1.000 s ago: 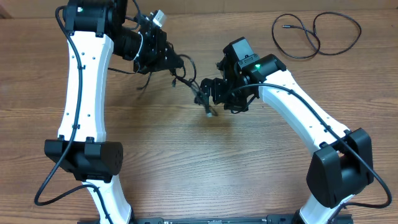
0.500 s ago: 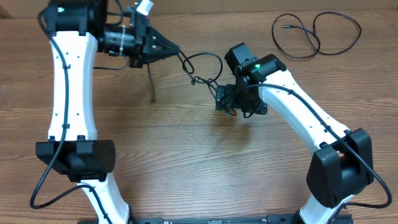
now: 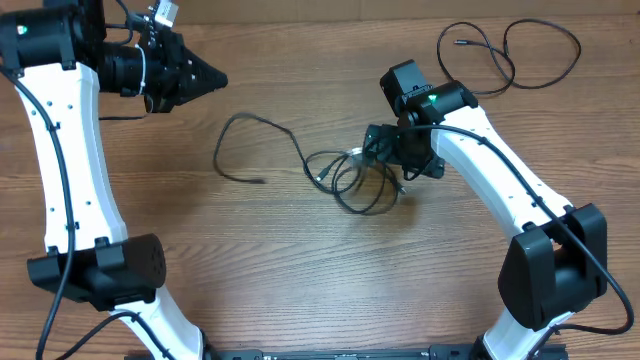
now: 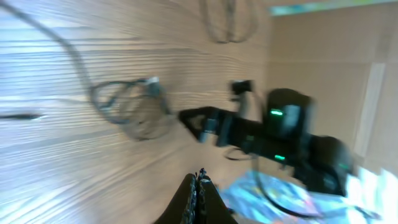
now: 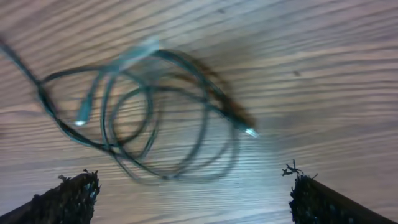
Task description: Untangle cables
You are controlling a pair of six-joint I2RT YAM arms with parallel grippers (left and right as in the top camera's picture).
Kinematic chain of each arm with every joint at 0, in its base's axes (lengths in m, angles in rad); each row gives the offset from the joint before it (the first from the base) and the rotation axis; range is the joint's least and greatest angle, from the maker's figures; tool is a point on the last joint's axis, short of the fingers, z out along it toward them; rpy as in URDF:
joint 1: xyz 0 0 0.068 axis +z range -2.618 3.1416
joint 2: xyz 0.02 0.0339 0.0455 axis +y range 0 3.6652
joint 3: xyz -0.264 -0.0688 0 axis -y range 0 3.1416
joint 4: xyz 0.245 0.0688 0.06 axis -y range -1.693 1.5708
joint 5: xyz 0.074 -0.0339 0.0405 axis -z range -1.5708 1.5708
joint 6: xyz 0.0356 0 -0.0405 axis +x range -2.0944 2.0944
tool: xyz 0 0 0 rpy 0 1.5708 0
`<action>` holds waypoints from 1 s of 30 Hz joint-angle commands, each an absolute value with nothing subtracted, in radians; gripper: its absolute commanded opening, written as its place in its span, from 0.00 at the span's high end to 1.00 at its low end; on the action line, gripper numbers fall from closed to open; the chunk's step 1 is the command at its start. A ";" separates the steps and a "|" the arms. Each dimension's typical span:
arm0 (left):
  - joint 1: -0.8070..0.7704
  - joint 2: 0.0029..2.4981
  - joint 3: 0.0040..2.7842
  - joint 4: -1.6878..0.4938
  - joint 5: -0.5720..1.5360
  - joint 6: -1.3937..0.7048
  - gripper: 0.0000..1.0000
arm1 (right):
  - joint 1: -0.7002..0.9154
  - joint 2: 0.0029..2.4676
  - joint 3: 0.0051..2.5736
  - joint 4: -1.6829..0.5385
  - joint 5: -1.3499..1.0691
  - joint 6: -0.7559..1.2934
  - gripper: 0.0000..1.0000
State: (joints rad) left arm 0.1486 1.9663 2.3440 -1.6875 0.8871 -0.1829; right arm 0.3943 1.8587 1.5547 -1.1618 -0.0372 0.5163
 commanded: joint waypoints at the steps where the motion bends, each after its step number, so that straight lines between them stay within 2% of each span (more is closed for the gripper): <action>1: 0.101 1.941 2.360 -1.690 0.656 -0.210 0.96 | 0.399 1.859 1.550 -1.138 -0.113 0.524 0.00; 15: -0.193 1.942 2.232 -1.683 0.248 -0.273 0.96 | 0.397 1.859 1.550 -1.102 -0.151 0.527 0.00; 16: -0.216 1.942 2.194 -1.669 0.213 -0.287 0.94 | 0.392 1.859 1.550 -1.100 -0.152 0.531 0.00; 22: -0.299 1.942 1.948 -1.492 0.186 -0.292 0.50 | 0.352 1.859 1.550 -1.108 -0.152 0.550 0.00; 26: -0.303 1.942 1.824 -1.308 0.220 -0.292 0.46 | 0.330 1.859 1.550 -1.124 -0.152 0.550 0.00; 30: -0.306 1.942 1.736 -1.130 0.229 -0.248 0.48 | 0.326 1.859 1.550 -1.126 -0.152 0.550 0.00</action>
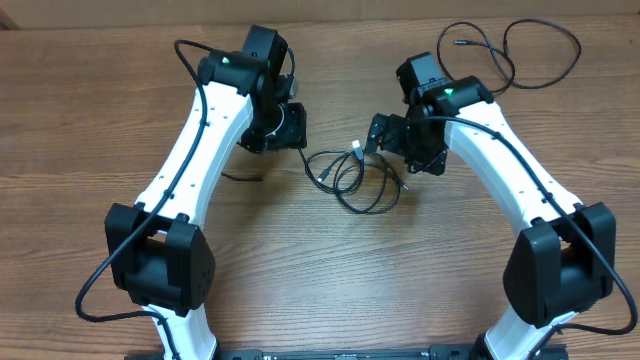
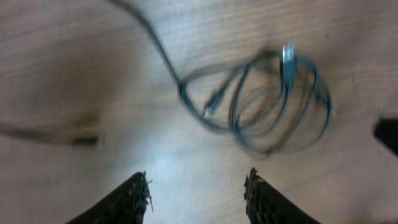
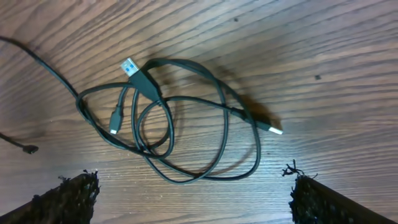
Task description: Untangle cables
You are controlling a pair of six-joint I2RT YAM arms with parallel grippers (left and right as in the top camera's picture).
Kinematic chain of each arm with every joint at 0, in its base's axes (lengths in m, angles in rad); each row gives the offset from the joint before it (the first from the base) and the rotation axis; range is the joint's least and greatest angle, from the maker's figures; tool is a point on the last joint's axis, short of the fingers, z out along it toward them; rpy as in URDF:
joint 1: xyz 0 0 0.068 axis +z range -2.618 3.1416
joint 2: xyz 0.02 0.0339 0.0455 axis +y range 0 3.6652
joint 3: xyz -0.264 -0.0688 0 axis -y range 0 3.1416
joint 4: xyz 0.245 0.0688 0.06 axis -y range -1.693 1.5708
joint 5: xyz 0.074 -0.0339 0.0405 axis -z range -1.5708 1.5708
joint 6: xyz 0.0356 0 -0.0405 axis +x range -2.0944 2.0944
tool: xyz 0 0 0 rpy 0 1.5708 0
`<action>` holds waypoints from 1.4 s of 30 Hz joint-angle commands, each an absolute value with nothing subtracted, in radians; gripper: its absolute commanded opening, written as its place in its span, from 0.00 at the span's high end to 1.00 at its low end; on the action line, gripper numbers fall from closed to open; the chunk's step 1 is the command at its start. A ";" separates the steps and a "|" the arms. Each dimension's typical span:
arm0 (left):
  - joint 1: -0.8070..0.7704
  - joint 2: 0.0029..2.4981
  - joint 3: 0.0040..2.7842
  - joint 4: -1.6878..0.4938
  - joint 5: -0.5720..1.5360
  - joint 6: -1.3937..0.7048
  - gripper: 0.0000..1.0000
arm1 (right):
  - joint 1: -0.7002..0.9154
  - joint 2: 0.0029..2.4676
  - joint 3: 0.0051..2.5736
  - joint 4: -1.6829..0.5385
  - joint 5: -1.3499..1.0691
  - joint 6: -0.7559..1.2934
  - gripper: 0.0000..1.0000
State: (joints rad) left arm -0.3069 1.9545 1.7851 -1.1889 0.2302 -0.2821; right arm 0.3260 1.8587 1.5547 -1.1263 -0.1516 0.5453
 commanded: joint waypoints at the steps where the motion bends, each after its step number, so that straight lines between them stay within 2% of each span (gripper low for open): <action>1: -0.308 1.942 1.713 -1.086 0.229 -0.224 0.48 | 0.326 1.859 1.550 -1.126 -0.152 0.550 0.00; 3: -0.315 1.942 1.668 -1.006 0.229 -0.191 0.47 | 0.327 1.859 1.550 -1.126 -0.152 0.550 0.00; 7: -0.342 1.942 1.571 -0.854 0.229 -0.120 0.33 | 0.327 1.859 1.550 -1.123 -0.151 0.550 0.00; 8: -0.350 1.942 1.551 -0.828 0.229 -0.101 0.32 | 0.327 1.859 1.550 -1.123 -0.151 0.550 0.00; 15: -0.394 1.942 1.449 -0.669 0.228 -0.062 0.33 | 0.327 1.859 1.550 -1.122 -0.151 0.550 0.00; 20: -0.406 1.951 1.415 -0.632 0.228 -0.026 0.34 | 0.327 1.859 1.550 -1.123 -0.152 0.550 0.00; 25: -0.406 1.977 1.414 -0.621 0.133 -0.014 0.43 | 0.327 1.859 1.550 -1.124 -0.152 0.550 0.00; 31: -0.406 2.000 1.409 -0.574 0.097 -0.014 0.36 | 0.327 1.859 1.550 -1.124 -0.152 0.550 0.00; 37: -0.413 2.041 1.409 -0.560 0.175 0.027 0.31 | 0.327 1.859 1.550 -1.124 -0.152 0.550 0.00; 42: -0.414 2.086 1.409 -0.559 0.146 0.094 0.32 | 0.327 1.859 1.550 -1.124 -0.152 0.550 0.00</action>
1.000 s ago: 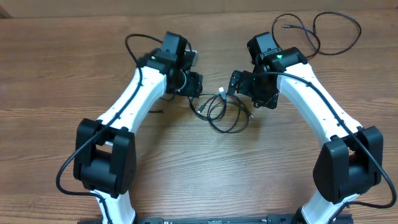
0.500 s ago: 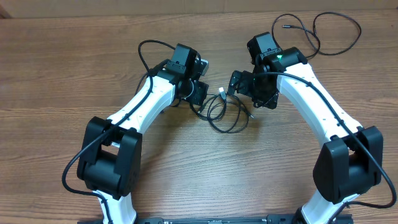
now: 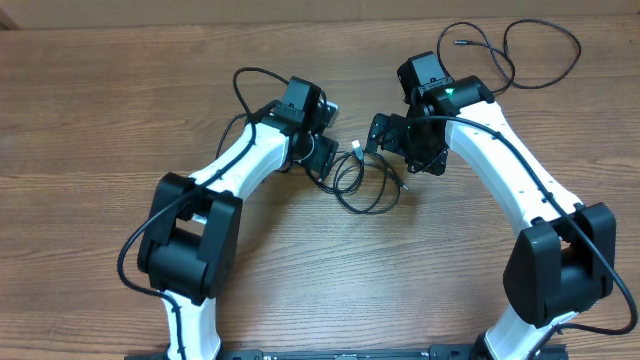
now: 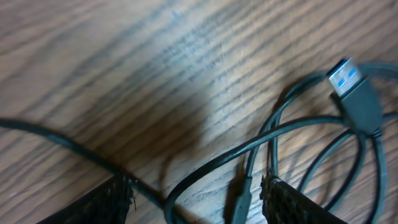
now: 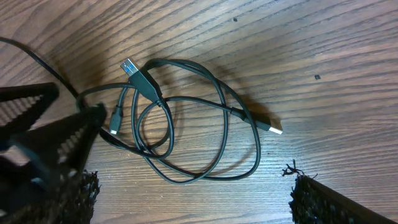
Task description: Untangle cables
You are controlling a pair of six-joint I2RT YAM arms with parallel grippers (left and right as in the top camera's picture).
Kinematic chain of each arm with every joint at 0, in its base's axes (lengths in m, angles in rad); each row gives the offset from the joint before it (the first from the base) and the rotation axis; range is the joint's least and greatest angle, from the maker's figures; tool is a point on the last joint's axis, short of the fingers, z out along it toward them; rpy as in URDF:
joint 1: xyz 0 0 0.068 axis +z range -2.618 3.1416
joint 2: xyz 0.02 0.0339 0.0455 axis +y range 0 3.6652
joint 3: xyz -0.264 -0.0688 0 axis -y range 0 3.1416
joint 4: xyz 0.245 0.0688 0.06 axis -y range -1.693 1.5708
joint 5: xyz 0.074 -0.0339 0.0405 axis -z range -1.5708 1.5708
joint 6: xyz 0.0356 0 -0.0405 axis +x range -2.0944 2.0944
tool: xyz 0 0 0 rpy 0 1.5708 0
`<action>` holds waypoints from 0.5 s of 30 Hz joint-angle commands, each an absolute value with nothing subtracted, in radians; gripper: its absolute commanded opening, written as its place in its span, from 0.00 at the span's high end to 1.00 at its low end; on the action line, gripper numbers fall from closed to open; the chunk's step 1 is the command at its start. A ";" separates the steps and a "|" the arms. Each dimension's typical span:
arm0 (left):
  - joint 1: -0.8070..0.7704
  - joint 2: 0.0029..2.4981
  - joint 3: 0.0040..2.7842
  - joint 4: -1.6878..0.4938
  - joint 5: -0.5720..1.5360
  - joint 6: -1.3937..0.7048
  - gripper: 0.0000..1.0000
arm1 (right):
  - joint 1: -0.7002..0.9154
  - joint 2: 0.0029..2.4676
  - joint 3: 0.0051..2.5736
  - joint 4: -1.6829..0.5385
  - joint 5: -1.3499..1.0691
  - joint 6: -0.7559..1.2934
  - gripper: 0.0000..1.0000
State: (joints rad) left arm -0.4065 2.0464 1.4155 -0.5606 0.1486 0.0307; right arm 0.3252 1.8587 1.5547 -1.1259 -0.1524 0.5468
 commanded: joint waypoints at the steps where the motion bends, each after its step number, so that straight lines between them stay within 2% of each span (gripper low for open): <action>1: -0.414 2.090 1.409 -0.560 0.143 0.096 0.31 | 0.327 1.859 1.550 -1.125 -0.152 0.550 0.00; 3: -0.413 2.105 1.409 -0.556 0.129 0.098 0.32 | 0.327 1.859 1.550 -1.125 -0.152 0.550 0.00; 5: -0.413 2.119 1.409 -0.552 0.107 0.099 0.36 | 0.327 1.859 1.550 -1.124 -0.152 0.550 0.00; 7: -0.413 2.123 1.409 -0.548 0.081 0.098 0.50 | 0.327 1.859 1.550 -1.124 -0.152 0.550 0.00; 13: -0.413 2.122 1.412 -0.530 0.068 0.097 0.73 | 0.327 1.859 1.550 -1.123 -0.152 0.550 0.00; 15: -0.413 2.119 1.420 -0.531 0.071 0.096 0.85 | 0.327 1.859 1.550 -1.124 -0.152 0.550 0.00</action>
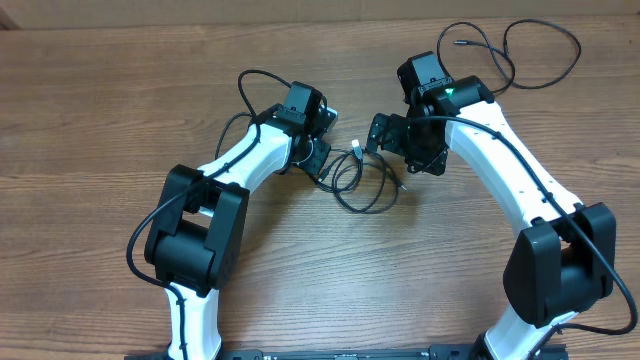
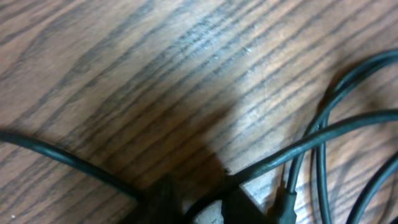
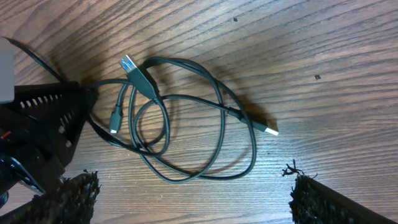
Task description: Untangle cables
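Observation:
A dark cable lies coiled and tangled (image 1: 368, 190) mid-table, its blue-tipped USB plug (image 3: 129, 64) at the upper left and a small silver plug (image 3: 271, 130) at the right. My left gripper (image 2: 205, 202) is down at the coil's left edge (image 1: 319, 163), shut on a strand of the cable (image 2: 292, 146); the right wrist view shows it as a dark wedge (image 3: 56, 127). My right gripper (image 3: 193, 183) hangs above the coil's right side (image 1: 395, 148), open wide, touching nothing.
A second thin black cable (image 1: 515, 55) lies loosely looped at the far right of the wooden table (image 1: 100, 120). Another thin strand (image 1: 228, 128) runs out behind my left arm. The two arms flank the coil closely.
My left gripper has shut on the cable strand at the coil's left edge; its fingers stood apart around it before. The coil shifted slightly. My right gripper has not moved.
My left gripper was first far off at the table's left, shut, while the right one hovered open over the coil. Then the left stood open near the coil, then straddled its left strands. Now it is shut on one.

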You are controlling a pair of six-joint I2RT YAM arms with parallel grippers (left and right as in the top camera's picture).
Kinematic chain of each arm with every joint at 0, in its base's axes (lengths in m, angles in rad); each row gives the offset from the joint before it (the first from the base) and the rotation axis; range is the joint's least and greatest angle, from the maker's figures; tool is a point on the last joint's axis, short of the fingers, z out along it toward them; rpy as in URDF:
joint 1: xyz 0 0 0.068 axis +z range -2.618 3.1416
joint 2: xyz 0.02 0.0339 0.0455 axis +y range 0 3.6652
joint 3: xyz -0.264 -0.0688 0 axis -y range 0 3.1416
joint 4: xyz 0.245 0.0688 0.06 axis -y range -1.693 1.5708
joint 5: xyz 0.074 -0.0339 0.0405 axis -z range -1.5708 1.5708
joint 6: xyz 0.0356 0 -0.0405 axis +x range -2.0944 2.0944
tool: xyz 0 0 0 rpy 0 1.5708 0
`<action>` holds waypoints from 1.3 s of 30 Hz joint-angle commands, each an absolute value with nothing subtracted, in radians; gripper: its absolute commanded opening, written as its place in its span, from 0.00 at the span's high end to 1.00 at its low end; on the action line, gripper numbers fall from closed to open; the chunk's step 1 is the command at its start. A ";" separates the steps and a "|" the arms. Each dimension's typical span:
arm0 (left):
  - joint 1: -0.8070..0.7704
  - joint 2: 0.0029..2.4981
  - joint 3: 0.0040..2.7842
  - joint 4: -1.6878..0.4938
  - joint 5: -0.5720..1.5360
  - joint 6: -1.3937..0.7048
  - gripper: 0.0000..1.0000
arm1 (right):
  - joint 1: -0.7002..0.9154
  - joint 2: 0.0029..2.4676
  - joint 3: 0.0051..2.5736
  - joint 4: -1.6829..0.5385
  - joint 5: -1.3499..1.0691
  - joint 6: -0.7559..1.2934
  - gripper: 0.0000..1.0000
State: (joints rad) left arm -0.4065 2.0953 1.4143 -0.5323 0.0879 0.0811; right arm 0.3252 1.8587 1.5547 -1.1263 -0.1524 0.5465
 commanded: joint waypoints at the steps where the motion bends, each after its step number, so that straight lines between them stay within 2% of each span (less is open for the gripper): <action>1: -0.413 2.114 1.426 -0.532 0.071 0.095 0.92 | 0.327 1.859 1.550 -1.124 -0.152 0.550 0.00; 2: -0.413 2.110 1.433 -0.535 0.071 0.086 0.95 | 0.327 1.859 1.550 -1.124 -0.152 0.550 0.00; 9: -0.413 2.024 1.558 -0.625 0.089 -0.062 0.96 | 0.327 1.859 1.550 -1.123 -0.152 0.550 0.00; 17: -0.413 1.863 1.709 -0.839 0.281 -0.104 0.96 | 0.334 1.859 1.546 -1.092 -0.153 0.550 0.00; 30: -0.410 1.664 1.715 -0.968 0.276 -0.162 0.96 | 0.353 1.860 1.498 -1.039 -0.159 0.550 0.00; 34: -0.390 1.624 1.715 -0.976 0.235 -0.268 0.96 | 0.353 1.860 1.498 -1.056 -0.159 0.550 0.00; 39: -0.363 1.570 1.715 -0.991 0.245 -0.286 0.96 | 0.353 1.860 1.498 -1.059 -0.158 0.550 0.00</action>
State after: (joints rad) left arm -0.3874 1.6459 1.6913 -0.9829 0.2504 -0.2390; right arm 0.3538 1.8591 1.5085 -1.0607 -0.1699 0.5465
